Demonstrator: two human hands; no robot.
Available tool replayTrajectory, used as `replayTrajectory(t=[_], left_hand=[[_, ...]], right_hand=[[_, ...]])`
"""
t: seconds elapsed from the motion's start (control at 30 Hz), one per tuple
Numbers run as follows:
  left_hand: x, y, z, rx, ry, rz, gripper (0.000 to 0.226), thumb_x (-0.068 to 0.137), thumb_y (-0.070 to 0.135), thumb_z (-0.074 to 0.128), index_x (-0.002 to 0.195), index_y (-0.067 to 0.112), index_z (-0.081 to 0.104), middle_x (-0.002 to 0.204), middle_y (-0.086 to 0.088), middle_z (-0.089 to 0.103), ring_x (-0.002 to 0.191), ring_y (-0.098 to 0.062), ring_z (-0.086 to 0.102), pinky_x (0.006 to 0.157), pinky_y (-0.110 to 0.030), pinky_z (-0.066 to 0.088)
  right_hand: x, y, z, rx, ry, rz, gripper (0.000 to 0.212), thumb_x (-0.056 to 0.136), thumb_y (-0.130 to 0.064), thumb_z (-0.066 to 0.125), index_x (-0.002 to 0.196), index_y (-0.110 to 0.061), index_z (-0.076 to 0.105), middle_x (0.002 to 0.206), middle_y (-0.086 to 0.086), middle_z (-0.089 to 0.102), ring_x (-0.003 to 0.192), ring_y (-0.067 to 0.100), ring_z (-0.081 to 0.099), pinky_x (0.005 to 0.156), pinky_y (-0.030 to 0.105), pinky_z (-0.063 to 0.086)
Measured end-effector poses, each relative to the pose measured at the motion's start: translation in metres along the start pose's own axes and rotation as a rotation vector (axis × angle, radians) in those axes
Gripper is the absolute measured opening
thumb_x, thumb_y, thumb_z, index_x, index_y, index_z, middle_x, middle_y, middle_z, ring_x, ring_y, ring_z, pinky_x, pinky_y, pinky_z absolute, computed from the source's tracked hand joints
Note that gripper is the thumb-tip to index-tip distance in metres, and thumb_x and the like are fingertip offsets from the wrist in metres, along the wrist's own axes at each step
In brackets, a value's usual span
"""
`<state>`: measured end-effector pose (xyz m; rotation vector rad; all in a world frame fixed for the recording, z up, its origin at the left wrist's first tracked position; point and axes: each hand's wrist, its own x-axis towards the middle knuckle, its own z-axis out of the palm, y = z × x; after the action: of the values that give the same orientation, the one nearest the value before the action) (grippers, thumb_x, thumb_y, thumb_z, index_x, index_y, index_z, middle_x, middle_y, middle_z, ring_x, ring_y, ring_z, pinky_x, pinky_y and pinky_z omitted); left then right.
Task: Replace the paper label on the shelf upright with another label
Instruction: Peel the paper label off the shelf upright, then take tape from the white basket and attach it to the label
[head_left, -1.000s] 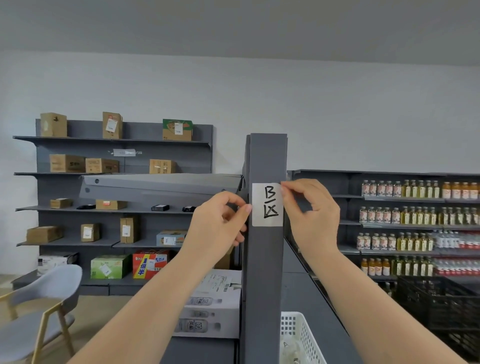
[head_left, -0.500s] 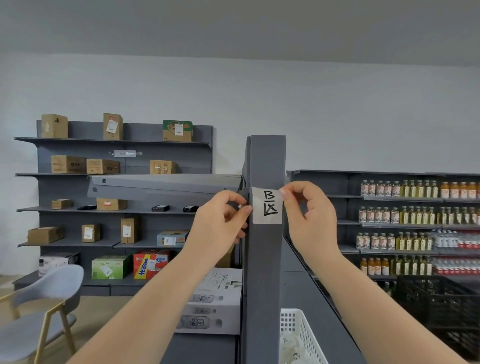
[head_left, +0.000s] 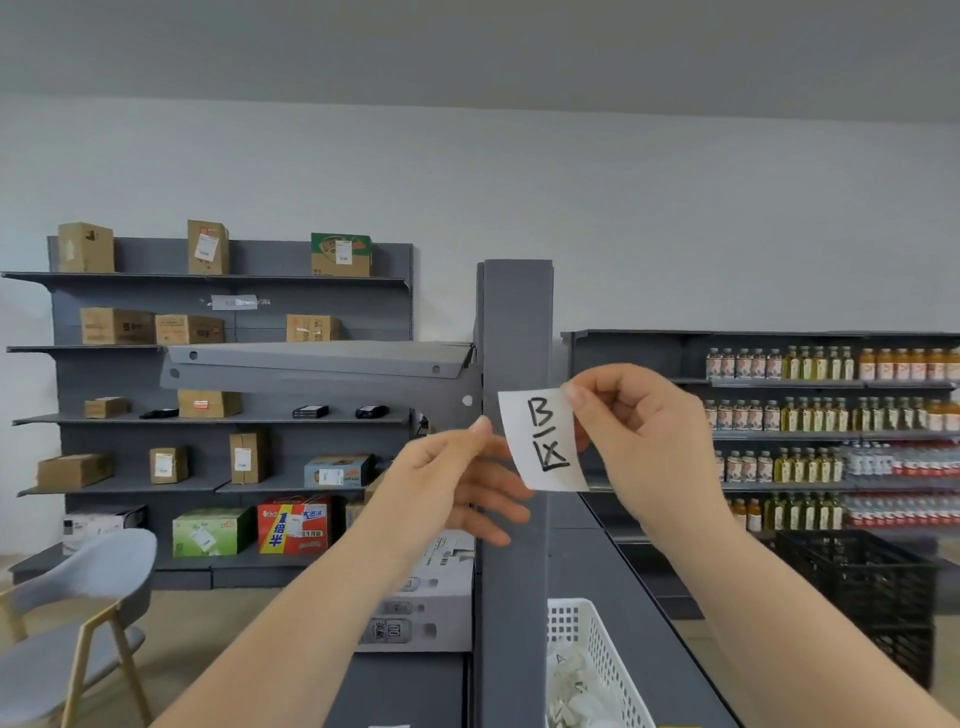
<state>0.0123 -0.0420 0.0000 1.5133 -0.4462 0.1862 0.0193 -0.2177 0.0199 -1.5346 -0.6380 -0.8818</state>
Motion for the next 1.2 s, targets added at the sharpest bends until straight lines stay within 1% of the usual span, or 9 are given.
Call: replayTrajectory(t=[0.17,0.43,0.6,0.73,0.8,0.9,0.97,1.1,1.2], left_hand=[[-0.012,-0.023,0.015,-0.277,-0.251,-0.4,0.08,0.075,0.062,0.041,0.111,-0.005,0.065,0.091,-0.027,0.073,0.07,-0.034,0.074,0.055,-0.04,0.061],[-0.015,-0.065,0.031,-0.456,-0.379,-0.655,0.084,0.084,0.067,0.039,0.101,-0.008,0.072,0.093,-0.025,0.075,0.074,-0.029,0.076,0.054,-0.036,0.062],[-0.018,-0.081,0.039,-0.392,-0.391,-0.672,0.043,0.081,0.036,0.058,0.092,-0.001,0.077,0.088,-0.018,0.077,0.071,-0.021,0.076,0.051,-0.028,0.06],[-0.019,-0.091,0.038,-0.325,-0.37,-0.628,0.02,0.09,0.012,0.057,0.096,0.001,0.073,0.084,-0.015,0.078,0.067,-0.017,0.076,0.052,-0.025,0.06],[-0.019,-0.096,0.037,-0.274,-0.411,-0.586,0.019,0.091,0.01,0.056,0.099,0.003,0.072,0.084,-0.014,0.077,0.067,-0.017,0.075,0.054,-0.024,0.061],[-0.019,-0.104,0.037,-0.181,-0.44,-0.542,0.019,0.093,0.009,0.055,0.102,0.005,0.071,0.08,-0.013,0.077,0.064,-0.015,0.074,0.053,-0.023,0.059],[-0.018,-0.108,0.038,-0.098,-0.459,-0.507,0.019,0.094,0.01,0.054,0.107,0.005,0.068,0.075,-0.009,0.076,0.058,-0.012,0.071,0.052,-0.022,0.057],[-0.017,-0.12,0.037,-0.042,-0.474,-0.502,0.023,0.096,0.012,0.053,0.115,0.006,0.065,0.062,-0.001,0.065,0.049,-0.008,0.055,0.05,-0.019,0.049],[-0.018,-0.127,0.035,-0.167,-0.479,-0.541,0.032,0.094,0.012,0.054,0.123,-0.002,0.059,0.065,-0.001,0.063,0.054,-0.009,0.053,0.054,-0.021,0.049]], right_hand=[[-0.025,0.022,-0.008,-0.039,-0.014,0.056,0.018,0.086,-0.009,0.065,0.077,-0.024,0.069,0.078,-0.004,0.073,0.064,0.011,0.068,0.062,0.028,0.057],[-0.07,0.059,-0.03,-0.273,-0.137,-0.115,0.029,0.087,-0.004,0.061,0.084,-0.033,0.065,0.087,-0.013,0.066,0.076,0.013,0.066,0.064,0.029,0.056],[-0.086,0.083,-0.052,-0.264,-0.31,-0.182,0.019,0.083,0.001,0.058,0.084,-0.016,0.066,0.085,-0.005,0.064,0.085,0.018,0.063,0.075,0.033,0.052],[-0.097,0.094,-0.065,-0.223,-0.395,-0.074,0.009,0.084,-0.019,0.059,0.085,-0.016,0.067,0.088,-0.002,0.065,0.086,0.021,0.063,0.075,0.036,0.053],[-0.099,0.096,-0.07,-0.212,-0.423,0.01,0.004,0.084,-0.018,0.066,0.087,-0.019,0.07,0.09,-0.003,0.067,0.087,0.02,0.065,0.077,0.033,0.054],[-0.1,0.099,-0.072,-0.159,-0.389,0.194,0.018,0.082,-0.015,0.07,0.094,-0.029,0.071,0.086,-0.004,0.07,0.082,0.012,0.065,0.077,0.027,0.053],[-0.1,0.102,-0.067,-0.175,-0.459,0.261,0.021,0.079,-0.021,0.073,0.099,-0.029,0.071,0.084,-0.001,0.07,0.079,0.019,0.064,0.076,0.033,0.054],[-0.111,0.111,-0.054,-0.185,-0.493,0.205,0.011,0.078,-0.019,0.076,0.089,-0.02,0.075,0.082,0.006,0.067,0.074,0.029,0.061,0.072,0.043,0.053],[-0.118,0.116,-0.053,-0.176,-0.405,0.183,0.013,0.074,-0.023,0.076,0.083,-0.014,0.076,0.079,0.002,0.065,0.068,0.024,0.059,0.066,0.031,0.052]])
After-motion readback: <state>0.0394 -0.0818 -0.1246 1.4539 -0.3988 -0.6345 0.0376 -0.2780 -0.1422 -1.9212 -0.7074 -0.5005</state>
